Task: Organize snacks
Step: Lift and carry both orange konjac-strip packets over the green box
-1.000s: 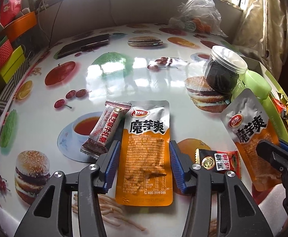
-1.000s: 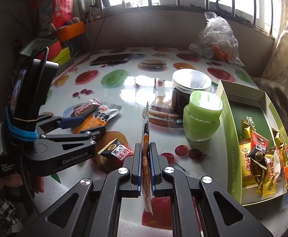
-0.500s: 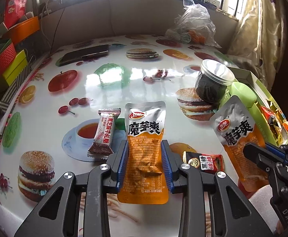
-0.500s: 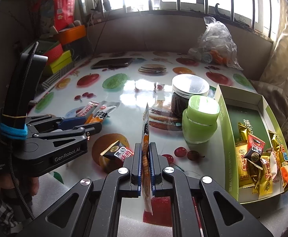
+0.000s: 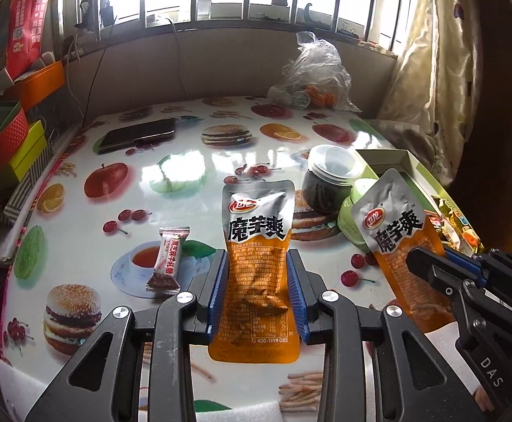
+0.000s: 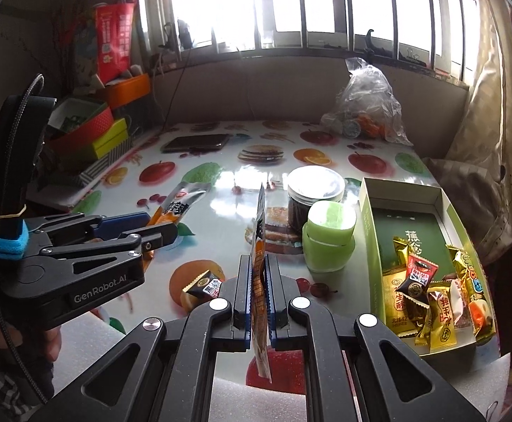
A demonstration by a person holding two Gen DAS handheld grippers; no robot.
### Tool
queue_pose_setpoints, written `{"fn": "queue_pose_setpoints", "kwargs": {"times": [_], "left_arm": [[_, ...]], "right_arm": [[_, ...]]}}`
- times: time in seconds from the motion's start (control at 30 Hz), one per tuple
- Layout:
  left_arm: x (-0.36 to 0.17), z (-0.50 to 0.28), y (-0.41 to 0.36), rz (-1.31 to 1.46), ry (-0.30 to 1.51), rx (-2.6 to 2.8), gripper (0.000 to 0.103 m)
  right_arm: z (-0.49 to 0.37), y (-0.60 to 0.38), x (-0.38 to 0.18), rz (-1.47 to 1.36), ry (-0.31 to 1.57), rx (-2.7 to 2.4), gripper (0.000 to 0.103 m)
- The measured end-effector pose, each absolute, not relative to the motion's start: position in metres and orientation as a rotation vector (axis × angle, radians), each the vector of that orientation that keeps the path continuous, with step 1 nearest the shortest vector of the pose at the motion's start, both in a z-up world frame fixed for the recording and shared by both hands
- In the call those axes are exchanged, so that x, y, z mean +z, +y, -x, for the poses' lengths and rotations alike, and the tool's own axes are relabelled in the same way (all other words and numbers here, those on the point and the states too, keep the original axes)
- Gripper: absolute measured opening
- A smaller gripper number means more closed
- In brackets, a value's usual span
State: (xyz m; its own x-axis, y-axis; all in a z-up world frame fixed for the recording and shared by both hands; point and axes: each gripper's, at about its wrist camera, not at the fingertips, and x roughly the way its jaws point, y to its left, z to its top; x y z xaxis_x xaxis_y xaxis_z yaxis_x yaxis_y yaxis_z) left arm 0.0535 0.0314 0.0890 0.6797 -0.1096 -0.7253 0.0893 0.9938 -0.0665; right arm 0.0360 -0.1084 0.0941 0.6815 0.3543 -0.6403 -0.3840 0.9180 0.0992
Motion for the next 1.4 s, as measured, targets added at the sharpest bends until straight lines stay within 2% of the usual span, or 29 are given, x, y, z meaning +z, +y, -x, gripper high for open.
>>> {"fn": "queue_pose_setpoints", "kwargs": {"times": [0.53, 1.4], "left_arm": [[0.118, -0.059, -0.032, 0.007, 0.760, -0.271, 0.035], [0.098, -0.091, -0.137, -0.039, 0.821, -0.441, 0.035]], "right_arm": [[-0.028, -0.170, 0.121, 0.005, 0.643, 0.291, 0.007], [-0.053, -0.259, 0.103, -0.025, 0.681, 0.054, 0.007]]}}
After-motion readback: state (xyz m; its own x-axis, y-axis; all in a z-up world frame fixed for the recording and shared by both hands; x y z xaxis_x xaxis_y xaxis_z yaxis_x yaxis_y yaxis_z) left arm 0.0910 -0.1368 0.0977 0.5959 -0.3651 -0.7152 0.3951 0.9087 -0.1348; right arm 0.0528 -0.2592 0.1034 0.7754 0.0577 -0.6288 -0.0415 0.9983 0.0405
